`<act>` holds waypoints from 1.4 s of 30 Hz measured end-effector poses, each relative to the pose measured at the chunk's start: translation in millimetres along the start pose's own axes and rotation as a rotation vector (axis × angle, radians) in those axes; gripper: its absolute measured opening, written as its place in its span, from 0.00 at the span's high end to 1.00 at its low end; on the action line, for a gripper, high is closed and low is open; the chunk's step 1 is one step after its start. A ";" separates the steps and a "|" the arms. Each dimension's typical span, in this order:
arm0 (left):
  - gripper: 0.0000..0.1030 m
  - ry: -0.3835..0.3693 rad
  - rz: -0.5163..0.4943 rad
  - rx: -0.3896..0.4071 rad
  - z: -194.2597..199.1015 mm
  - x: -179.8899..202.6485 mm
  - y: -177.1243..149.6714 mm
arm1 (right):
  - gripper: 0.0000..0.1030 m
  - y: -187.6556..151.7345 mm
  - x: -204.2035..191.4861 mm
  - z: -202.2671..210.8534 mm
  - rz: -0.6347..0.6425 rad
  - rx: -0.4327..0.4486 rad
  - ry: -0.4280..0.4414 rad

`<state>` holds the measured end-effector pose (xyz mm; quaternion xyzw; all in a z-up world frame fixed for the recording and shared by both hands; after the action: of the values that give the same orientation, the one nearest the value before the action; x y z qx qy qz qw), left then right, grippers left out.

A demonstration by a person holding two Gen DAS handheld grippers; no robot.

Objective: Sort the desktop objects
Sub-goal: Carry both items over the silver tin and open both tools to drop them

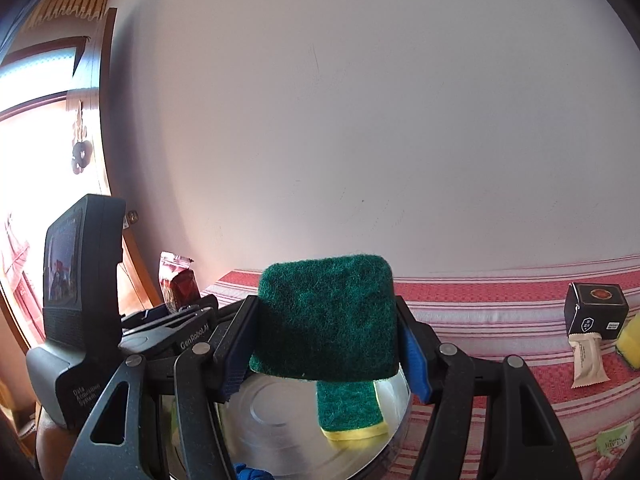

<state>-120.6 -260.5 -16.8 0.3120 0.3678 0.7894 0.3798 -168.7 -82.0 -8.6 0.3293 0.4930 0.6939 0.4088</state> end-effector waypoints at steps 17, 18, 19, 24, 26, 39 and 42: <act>0.65 0.086 0.000 0.022 0.4 -12.8 -1.2 | 0.36 -8.7 -36.4 6.3 0.152 -0.021 0.008; 0.65 0.094 -0.001 0.023 0.8 -13.6 -1.5 | 0.36 -9.3 -37.3 7.2 0.158 -0.024 0.012; 0.65 0.099 0.001 0.023 1.0 -14.3 -1.9 | 0.36 -10.3 -38.3 7.1 0.166 -0.027 0.016; 0.65 0.124 0.001 0.023 1.5 -18.1 -3.1 | 0.36 -16.0 -39.9 5.0 0.189 -0.044 0.026; 0.65 0.136 -0.003 0.023 3.2 -17.4 -5.5 | 0.36 -16.8 -37.4 6.4 0.187 -0.045 0.028; 0.63 0.194 -0.039 0.011 -0.2 -16.8 -16.3 | 0.35 -21.0 -31.0 -2.5 0.173 -0.086 0.057; 0.37 0.217 -0.044 0.019 0.3 -17.0 -17.4 | 0.32 -22.5 -29.6 -3.9 0.154 -0.095 0.066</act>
<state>-105.1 -266.9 -34.5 0.2204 0.4208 0.8065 0.3519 -153.3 -106.0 -32.8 0.3236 0.4460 0.7562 0.3528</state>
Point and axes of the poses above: each gripper's, at about its wrist camera, not at the fingertips, and z roughly against the way its jaws point, x to its right, y to its top, the point moved 8 cm from there along -z, roughly the way its jaws point, and after that the axes turned 14 degrees about z, right-handed, at the moved point
